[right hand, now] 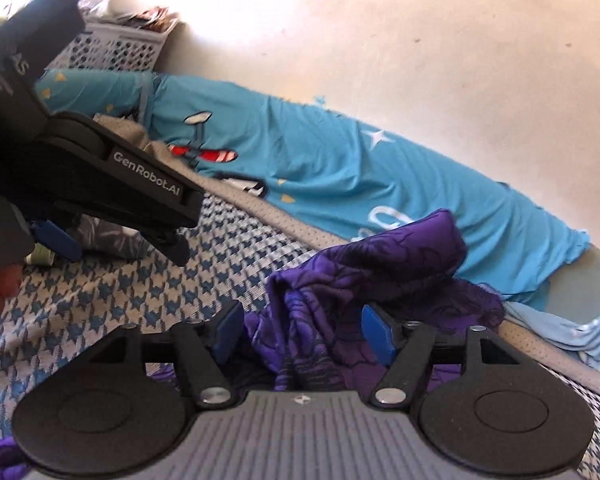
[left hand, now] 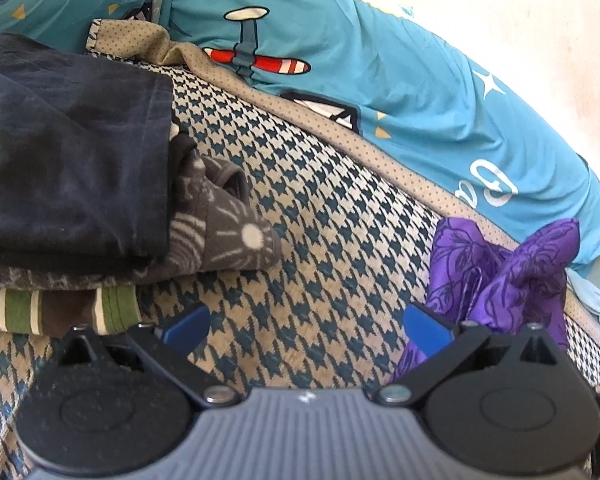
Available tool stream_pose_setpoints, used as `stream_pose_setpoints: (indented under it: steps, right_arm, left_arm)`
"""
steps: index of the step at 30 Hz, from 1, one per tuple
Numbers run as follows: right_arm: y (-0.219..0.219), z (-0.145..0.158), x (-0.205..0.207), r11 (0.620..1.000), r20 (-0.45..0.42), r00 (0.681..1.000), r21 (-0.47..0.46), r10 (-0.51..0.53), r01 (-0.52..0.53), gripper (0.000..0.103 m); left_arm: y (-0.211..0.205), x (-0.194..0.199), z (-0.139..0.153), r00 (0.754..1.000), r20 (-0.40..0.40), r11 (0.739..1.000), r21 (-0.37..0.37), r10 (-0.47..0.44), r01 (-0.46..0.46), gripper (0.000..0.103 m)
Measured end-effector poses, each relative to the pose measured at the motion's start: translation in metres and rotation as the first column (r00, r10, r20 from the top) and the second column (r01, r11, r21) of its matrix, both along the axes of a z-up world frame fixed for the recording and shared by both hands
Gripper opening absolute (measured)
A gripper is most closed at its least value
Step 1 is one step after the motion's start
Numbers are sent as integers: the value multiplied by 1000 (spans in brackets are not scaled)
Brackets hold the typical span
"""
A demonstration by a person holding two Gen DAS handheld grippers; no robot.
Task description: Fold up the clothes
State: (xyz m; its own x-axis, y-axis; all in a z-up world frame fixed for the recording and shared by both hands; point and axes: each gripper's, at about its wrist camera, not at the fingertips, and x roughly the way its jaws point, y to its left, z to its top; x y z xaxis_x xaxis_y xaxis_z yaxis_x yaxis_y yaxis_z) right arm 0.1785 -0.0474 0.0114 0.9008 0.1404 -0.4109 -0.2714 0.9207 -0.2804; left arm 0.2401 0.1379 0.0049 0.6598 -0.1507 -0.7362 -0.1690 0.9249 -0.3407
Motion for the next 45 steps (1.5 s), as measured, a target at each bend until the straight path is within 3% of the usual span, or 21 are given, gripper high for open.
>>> stream_pose_setpoints:
  steps: [3, 7, 13, 18, 20, 24, 30, 37, 45]
  right_arm:
    - [-5, 3, -2, 998, -4, 1000, 61, -23, 23, 65]
    - [-8, 9, 6, 996, 17, 999, 74, -41, 40, 68]
    - [-22, 17, 37, 963, -39, 997, 257, -68, 75, 75]
    - [-15, 10, 64, 962, -79, 997, 269, -21, 42, 76]
    - [-4, 5, 71, 974, -97, 993, 224, 59, -36, 76]
    - [16, -6, 74, 988, -83, 990, 109, 118, -109, 76]
    - [9, -5, 65, 987, -96, 990, 138, 102, -88, 76]
    - [-15, 6, 24, 985, -109, 993, 168, 50, -31, 76]
    - [-48, 9, -34, 981, -143, 987, 169, -75, 99, 76]
  left_arm:
    - [1, -1, 3, 1000, 2, 1000, -6, 4, -4, 103]
    - [5, -1, 3, 1000, 4, 1000, -2, 25, -25, 103]
    - [17, 1, 5, 997, 7, 997, -20, 78, -78, 103]
    - [32, 4, 8, 989, 16, 989, -20, 147, -147, 103]
    - [36, 4, 6, 987, 7, 987, -31, 160, -159, 103]
    - [38, 4, 6, 987, 6, 986, -36, 161, -161, 103]
    - [31, 5, 8, 992, 5, 991, -31, 129, -129, 103]
    - [16, 3, 12, 999, 17, 999, -16, 49, -49, 103]
    - [-19, -5, 5, 996, 26, 994, 69, -90, 89, 103]
